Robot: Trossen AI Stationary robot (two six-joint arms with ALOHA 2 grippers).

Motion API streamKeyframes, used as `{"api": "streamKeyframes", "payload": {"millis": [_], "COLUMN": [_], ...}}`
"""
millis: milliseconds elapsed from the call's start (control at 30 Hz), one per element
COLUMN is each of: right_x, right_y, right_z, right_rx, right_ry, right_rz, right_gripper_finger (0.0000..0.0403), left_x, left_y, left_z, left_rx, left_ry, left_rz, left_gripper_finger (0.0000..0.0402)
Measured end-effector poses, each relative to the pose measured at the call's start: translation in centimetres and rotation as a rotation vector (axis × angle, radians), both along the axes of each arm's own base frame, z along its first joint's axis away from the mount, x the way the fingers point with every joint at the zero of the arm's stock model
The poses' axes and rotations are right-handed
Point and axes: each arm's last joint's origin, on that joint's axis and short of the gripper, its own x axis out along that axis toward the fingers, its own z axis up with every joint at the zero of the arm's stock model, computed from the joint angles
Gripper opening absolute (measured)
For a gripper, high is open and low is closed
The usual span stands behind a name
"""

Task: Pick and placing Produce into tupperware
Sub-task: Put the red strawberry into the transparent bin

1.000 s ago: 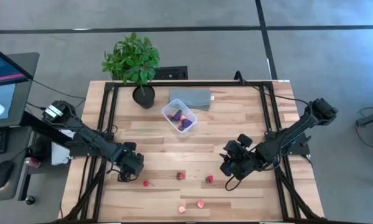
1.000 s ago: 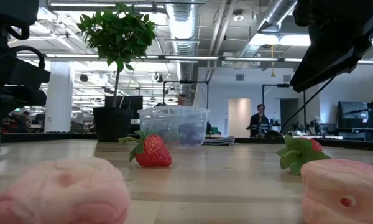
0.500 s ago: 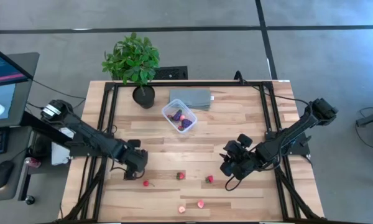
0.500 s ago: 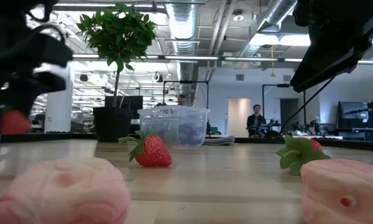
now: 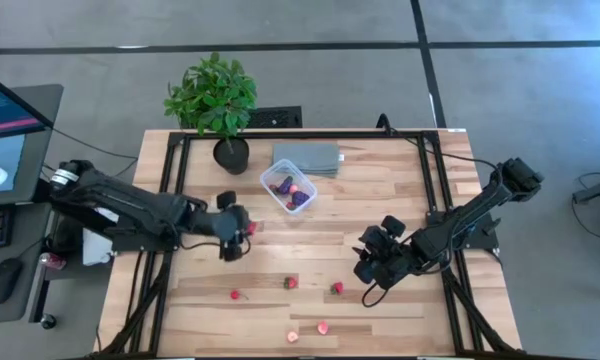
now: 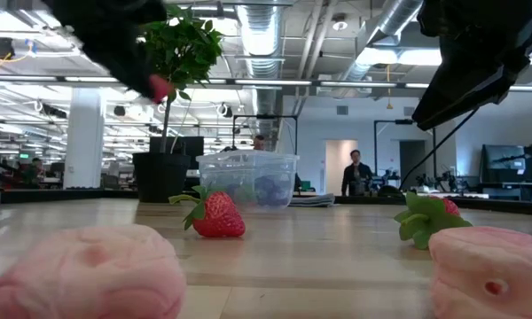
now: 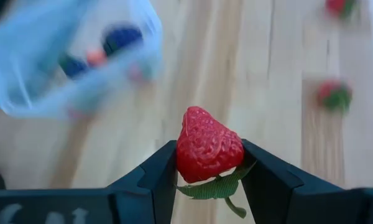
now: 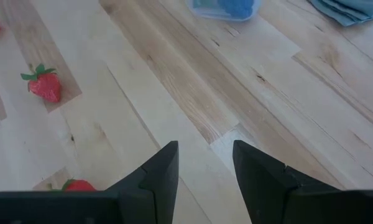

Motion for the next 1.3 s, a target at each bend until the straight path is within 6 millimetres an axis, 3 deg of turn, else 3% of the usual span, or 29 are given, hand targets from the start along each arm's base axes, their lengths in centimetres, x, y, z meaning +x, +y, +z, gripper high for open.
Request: {"api": "streamKeyframes", "payload": {"millis": [200, 500, 700, 1067, 1300], "right_x": [0.1, 0.2, 0.3, 0.3, 0.1], "right_y": [0.0, 0.2, 0.4, 0.7, 1.0], "right_z": [0.0, 0.1, 0.2, 0.3, 0.3], "right_rx": [0.006, 0.019, 0.03, 0.045, 0.054], "right_ry": [-0.009, -0.029, -0.047, -0.062, -0.069], "right_rz": [-0.001, 0.001, 0.006, 0.008, 0.017], "right_gripper_finger": [0.0175, 0.0175, 0.0175, 0.0175, 0.0175], "left_x": [1.4, 3.1, 4.4, 7.5, 9.6], "left_y": [2.3, 5.6, 7.4, 10.2, 11.9], "left_z": [1.1, 1.1, -0.2, -4.4, -4.1], "left_rx": [0.022, 0.059, 0.041, -0.024, -0.017], "left_ry": [-0.135, -0.211, -0.19, -0.122, -0.135], "left_rz": [0.034, 0.109, 0.151, 0.183, 0.204], "left_gripper_finger": [0.0146, 0.0146, 0.0146, 0.0146, 0.0146]}}
